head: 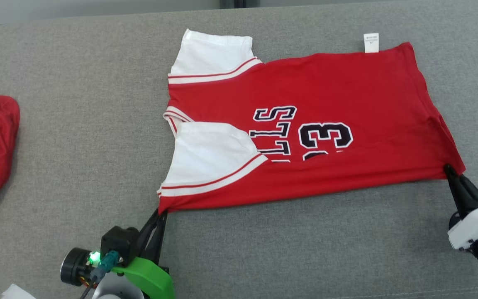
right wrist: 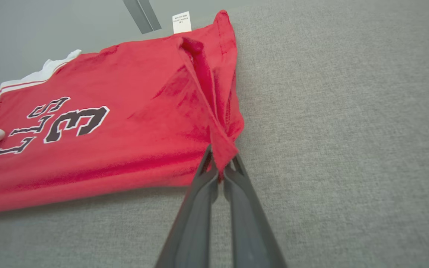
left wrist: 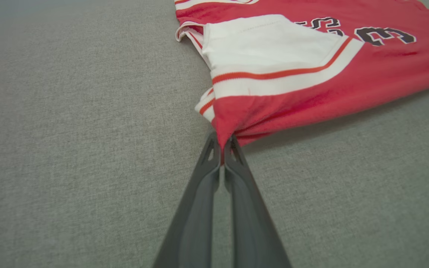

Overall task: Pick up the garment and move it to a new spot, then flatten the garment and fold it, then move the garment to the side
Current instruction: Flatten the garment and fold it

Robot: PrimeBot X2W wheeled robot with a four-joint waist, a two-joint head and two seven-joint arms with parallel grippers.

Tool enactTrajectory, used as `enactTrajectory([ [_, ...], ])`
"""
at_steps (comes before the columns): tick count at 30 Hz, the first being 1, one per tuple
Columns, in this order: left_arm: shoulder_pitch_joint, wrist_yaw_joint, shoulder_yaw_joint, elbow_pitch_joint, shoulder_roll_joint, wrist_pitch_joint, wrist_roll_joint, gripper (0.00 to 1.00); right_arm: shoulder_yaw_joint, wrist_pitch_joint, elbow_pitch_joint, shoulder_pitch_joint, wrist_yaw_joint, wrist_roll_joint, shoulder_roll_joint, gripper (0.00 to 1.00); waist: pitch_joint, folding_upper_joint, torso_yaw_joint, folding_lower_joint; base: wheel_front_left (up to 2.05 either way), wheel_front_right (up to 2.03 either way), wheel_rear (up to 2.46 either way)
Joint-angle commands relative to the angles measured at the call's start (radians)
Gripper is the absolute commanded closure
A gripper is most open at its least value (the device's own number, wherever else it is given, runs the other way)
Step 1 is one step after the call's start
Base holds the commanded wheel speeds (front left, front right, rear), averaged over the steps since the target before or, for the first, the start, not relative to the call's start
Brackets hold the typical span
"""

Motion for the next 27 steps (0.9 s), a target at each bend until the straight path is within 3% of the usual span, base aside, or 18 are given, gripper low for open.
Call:
enactTrajectory([
  [1, 0.032, 0.017, -0.002, -0.022, 0.015, 0.009, -0.005, 1.00, -0.004, -0.003, -0.008, 0.034, -0.002, -0.003, -0.014, 1.00, -0.013, 0.0000, -0.003, 0.0000, 0.00, 0.00, 0.00],
  [13, 0.139, 0.057, -0.043, -0.128, 0.032, 0.055, -0.022, 1.00, 0.002, -0.003, -0.055, 0.150, -0.002, -0.008, -0.045, 0.97, -0.029, 0.0000, -0.003, 0.0000, 0.00, 0.00, 0.00],
  [15, 0.141, 0.056, -0.047, -0.124, 0.030, 0.058, -0.023, 1.00, 0.003, -0.003, -0.048, 0.156, -0.002, -0.011, -0.046, 0.67, -0.030, 0.0000, -0.002, 0.0000, 0.00, 0.00, 0.00],
  [16, 0.141, 0.057, -0.047, -0.120, 0.029, 0.059, -0.024, 1.00, 0.004, -0.003, -0.045, 0.157, -0.002, -0.013, -0.046, 0.47, -0.032, 0.0000, -0.002, 0.0000, 0.00, 0.00, 0.00],
  [17, 0.141, 0.059, -0.045, -0.117, 0.026, 0.060, -0.027, 1.00, 0.003, -0.003, -0.041, 0.157, -0.002, -0.014, -0.046, 0.00, -0.033, 0.0000, -0.001, 0.0000, 0.00, 0.00, 0.00],
  [18, 0.141, 0.060, -0.044, -0.114, 0.024, 0.060, -0.027, 0.88, -0.001, -0.003, -0.038, 0.155, -0.002, -0.020, -0.046, 0.00, -0.035, 0.0000, 0.000, 0.0000, 0.00, 0.00, 0.00],
  [20, 0.138, 0.061, -0.047, -0.109, 0.020, 0.064, -0.031, 0.35, -0.008, -0.003, -0.039, 0.157, -0.002, -0.026, -0.046, 0.00, -0.038, 0.0000, 0.001, 0.0000, 0.00, 0.00, 0.00],
  [21, 0.136, 0.065, -0.045, -0.108, 0.019, 0.063, -0.031, 0.00, -0.015, -0.003, -0.044, 0.159, -0.002, -0.034, -0.047, 0.00, -0.040, 0.0000, 0.001, 0.0000, 0.00, 0.00, 0.00],
  [27, 0.120, 0.087, -0.017, -0.143, 0.034, 0.045, -0.028, 0.00, -0.070, -0.003, -0.097, 0.167, -0.002, -0.115, -0.054, 0.00, -0.047, 0.0000, -0.007, 0.0000, 0.00, 0.00, 0.00],
])
